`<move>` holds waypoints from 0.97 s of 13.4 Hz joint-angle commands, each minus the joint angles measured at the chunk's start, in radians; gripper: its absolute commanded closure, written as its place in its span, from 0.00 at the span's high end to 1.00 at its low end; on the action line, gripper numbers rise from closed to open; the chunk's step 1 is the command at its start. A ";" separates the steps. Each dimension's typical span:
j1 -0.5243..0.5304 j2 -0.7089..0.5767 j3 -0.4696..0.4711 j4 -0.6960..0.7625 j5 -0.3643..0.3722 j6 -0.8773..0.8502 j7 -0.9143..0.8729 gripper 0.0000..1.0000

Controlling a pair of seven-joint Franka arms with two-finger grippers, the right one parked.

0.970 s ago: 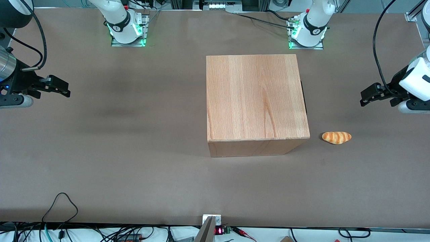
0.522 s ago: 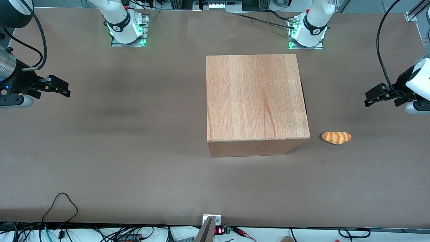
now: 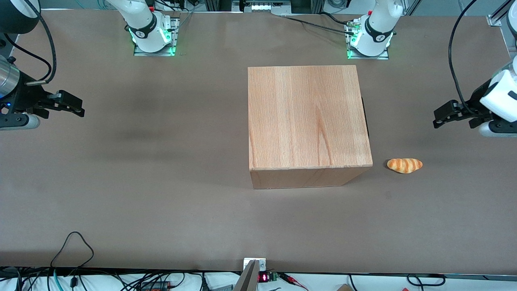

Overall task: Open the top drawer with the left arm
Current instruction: 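Move the left gripper toward the black drawer handle on the cabinet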

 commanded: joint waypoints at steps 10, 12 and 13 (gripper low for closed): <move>-0.077 0.121 -0.003 0.040 -0.051 -0.009 0.005 1.00; -0.072 0.138 -0.003 0.041 -0.069 -0.009 -0.008 1.00; -0.074 0.144 -0.003 0.040 -0.075 -0.009 -0.015 1.00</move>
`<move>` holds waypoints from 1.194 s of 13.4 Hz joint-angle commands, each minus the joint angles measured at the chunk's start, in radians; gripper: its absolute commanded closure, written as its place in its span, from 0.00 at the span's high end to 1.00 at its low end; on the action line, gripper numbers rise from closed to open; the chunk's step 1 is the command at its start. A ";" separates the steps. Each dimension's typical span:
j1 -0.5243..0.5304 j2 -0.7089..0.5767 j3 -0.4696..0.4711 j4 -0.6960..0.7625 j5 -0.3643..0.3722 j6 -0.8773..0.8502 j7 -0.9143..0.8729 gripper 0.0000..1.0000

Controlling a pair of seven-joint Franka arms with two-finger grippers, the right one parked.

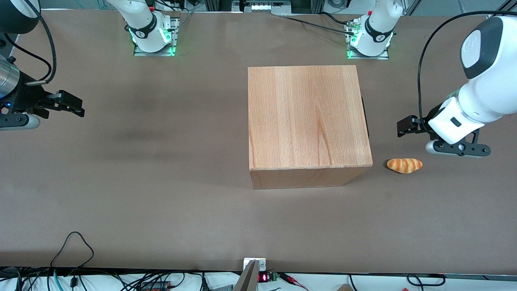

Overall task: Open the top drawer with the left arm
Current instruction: 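Lower the open left gripper around the black drawer handle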

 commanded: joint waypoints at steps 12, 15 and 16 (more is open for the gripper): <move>-0.022 0.072 0.008 0.026 -0.089 -0.039 -0.017 1.00; -0.022 0.096 0.008 0.028 -0.092 -0.037 -0.035 1.00; -0.025 0.107 0.008 0.032 -0.108 -0.029 -0.032 1.00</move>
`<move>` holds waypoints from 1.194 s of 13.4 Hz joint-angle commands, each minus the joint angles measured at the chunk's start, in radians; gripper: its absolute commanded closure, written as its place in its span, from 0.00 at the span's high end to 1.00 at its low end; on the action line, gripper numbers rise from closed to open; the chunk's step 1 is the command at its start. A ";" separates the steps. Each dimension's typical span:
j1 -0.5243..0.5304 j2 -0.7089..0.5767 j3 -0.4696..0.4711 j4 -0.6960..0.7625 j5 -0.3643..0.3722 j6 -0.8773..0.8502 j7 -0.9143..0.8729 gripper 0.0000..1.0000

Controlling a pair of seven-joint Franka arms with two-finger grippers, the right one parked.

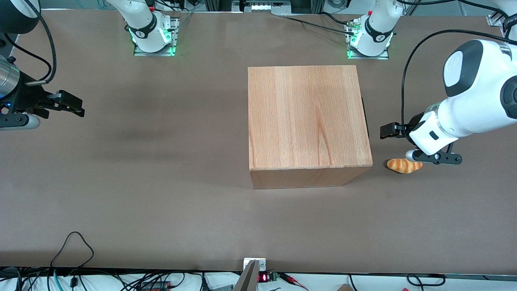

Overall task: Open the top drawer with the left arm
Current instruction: 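Lower the open left gripper around the black drawer handle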

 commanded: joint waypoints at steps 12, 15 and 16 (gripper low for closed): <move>-0.001 0.092 0.011 0.025 -0.088 -0.009 0.001 1.00; -0.004 0.096 0.009 0.016 -0.084 -0.021 0.001 1.00; -0.004 0.093 0.009 0.008 -0.084 -0.029 0.001 1.00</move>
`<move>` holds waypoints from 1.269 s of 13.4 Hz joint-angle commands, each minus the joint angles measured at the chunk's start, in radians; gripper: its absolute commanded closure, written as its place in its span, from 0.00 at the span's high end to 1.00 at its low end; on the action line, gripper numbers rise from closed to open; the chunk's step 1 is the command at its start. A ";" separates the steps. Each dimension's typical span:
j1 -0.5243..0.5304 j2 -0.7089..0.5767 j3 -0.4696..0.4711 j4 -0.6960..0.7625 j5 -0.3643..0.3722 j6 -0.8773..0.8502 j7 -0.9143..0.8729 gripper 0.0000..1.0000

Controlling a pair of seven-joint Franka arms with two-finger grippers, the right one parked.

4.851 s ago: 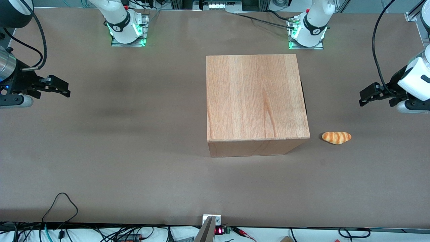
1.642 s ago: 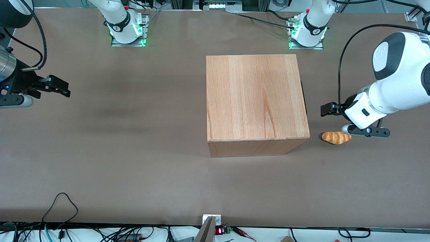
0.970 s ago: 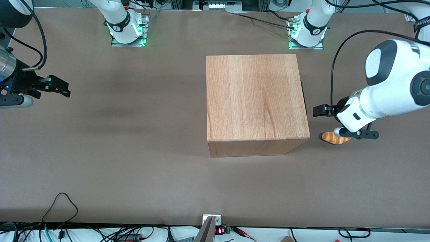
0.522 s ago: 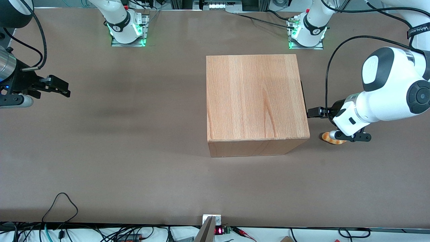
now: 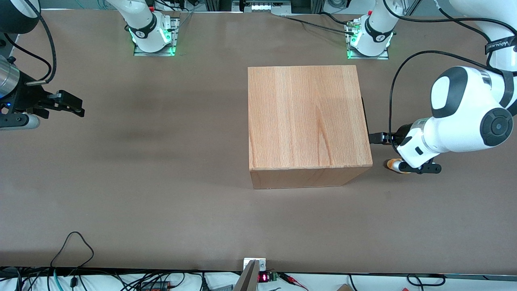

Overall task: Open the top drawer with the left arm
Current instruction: 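Lower the open left gripper around the black drawer handle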

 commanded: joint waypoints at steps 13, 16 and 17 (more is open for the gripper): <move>-0.002 -0.026 0.000 -0.015 0.001 -0.095 0.004 1.00; -0.002 -0.030 0.000 -0.039 -0.007 -0.091 0.004 1.00; -0.002 -0.033 -0.001 -0.048 -0.010 -0.090 0.004 1.00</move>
